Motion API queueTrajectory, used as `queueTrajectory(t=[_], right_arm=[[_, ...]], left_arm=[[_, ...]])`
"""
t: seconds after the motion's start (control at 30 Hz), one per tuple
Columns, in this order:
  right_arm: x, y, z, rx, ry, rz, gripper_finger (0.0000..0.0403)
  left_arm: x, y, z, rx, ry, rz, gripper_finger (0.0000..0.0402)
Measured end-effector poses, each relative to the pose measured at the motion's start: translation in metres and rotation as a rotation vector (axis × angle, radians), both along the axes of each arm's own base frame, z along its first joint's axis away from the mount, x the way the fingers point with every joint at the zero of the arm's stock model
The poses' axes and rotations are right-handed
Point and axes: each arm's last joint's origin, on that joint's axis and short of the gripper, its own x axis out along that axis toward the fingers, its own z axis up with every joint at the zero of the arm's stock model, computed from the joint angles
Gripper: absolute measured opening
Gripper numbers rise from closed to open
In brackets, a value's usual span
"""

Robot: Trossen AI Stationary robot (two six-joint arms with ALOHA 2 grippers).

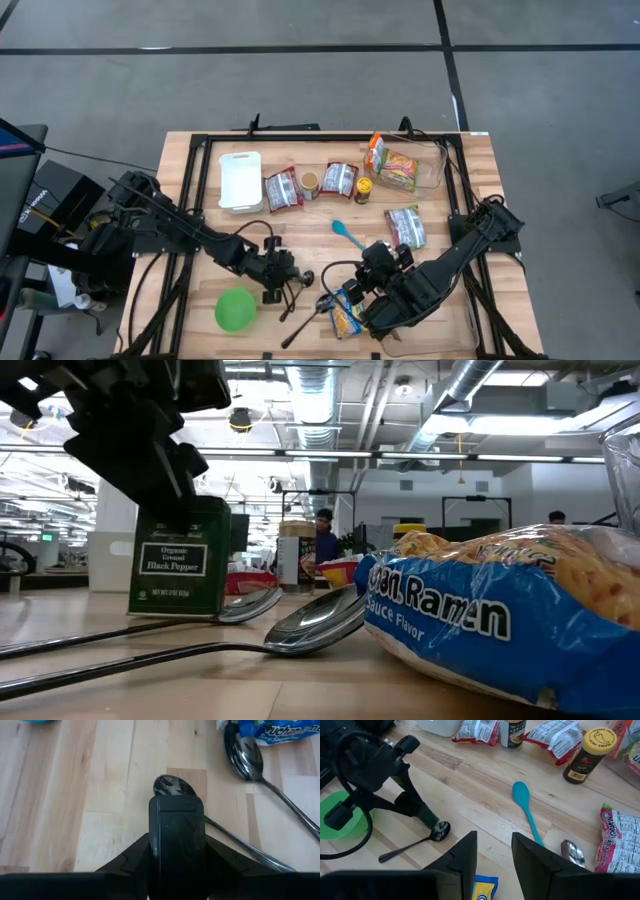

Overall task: Pick & Place Food Item
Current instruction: Put the black spice can into the bottom transparent bin

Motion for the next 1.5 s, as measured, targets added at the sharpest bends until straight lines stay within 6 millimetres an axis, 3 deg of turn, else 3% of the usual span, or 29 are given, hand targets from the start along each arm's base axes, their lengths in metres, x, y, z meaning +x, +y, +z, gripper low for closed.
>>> queueTrajectory(t=[0.43,0.57,1.0,1.17,1.33,1.5], right_arm=[[0.0,0.0,0.0,0.0,0.0,0.0,0.0116],[0.0,0.0,0.0,0.0,0.0,0.0,0.0116],[0.0,0.0,0.0,-0.002,0.003,0.002,0.0116],[0.0,0.0,0.0,-0.002,0.003,0.002,0.0116],[0.0,0.0,0.0,-0.003,0.004,0.002,0.0116],[0.0,0.0,0.0,-0.002,0.003,0.002,0.0116]], left_arm=[[-0.003,0.0,-0.002,-0.025,0.03,0.038,0.0253],[-0.008,-0.001,-0.005,-0.05,0.101,0.037,0.0273],[-0.028,-0.016,-0.009,-0.012,0.18,0.056,0.0252],[-0.045,-0.018,-0.024,0.079,0.156,0.083,0.0242],[-0.055,-0.02,-0.044,0.015,0.052,0.105,0.0237],[-0.053,-0.021,-0.05,-0.086,-0.063,0.105,0.0237]])
